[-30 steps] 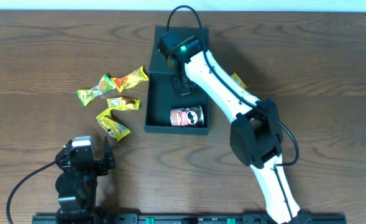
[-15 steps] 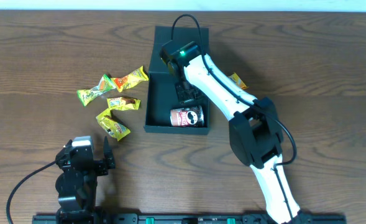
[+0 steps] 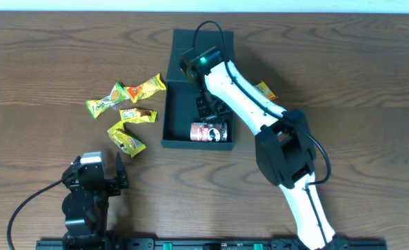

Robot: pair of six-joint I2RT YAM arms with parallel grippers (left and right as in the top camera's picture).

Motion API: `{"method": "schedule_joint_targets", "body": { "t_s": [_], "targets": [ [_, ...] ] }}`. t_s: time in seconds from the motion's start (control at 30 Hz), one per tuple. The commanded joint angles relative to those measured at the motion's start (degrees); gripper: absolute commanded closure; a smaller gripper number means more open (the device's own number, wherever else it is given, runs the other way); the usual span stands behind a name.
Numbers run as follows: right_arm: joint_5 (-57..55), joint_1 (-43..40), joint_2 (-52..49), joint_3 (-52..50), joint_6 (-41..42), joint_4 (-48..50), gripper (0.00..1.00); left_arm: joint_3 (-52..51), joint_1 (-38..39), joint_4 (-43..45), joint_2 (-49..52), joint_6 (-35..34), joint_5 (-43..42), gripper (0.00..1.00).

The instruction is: Pack container

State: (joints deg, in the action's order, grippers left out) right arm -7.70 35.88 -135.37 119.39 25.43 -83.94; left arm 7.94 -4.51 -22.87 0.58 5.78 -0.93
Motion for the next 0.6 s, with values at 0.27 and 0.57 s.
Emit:
{"method": "schedule_joint_targets", "body": {
  "t_s": [0.27, 0.57],
  "targets": [
    [-2.82, 1.49, 0.13, -0.59, 2.86, -0.24, 0.98, -1.14, -0.37, -0.26, -0.33, -0.85, 0.00, 0.05],
    [-3.26, 2.08, 0.15, 6.78, 2.84, -0.35, 0.99, -1.14, -0.37, -0.26, -0.33, -0.85, 0.00, 0.05]
  ]
}}
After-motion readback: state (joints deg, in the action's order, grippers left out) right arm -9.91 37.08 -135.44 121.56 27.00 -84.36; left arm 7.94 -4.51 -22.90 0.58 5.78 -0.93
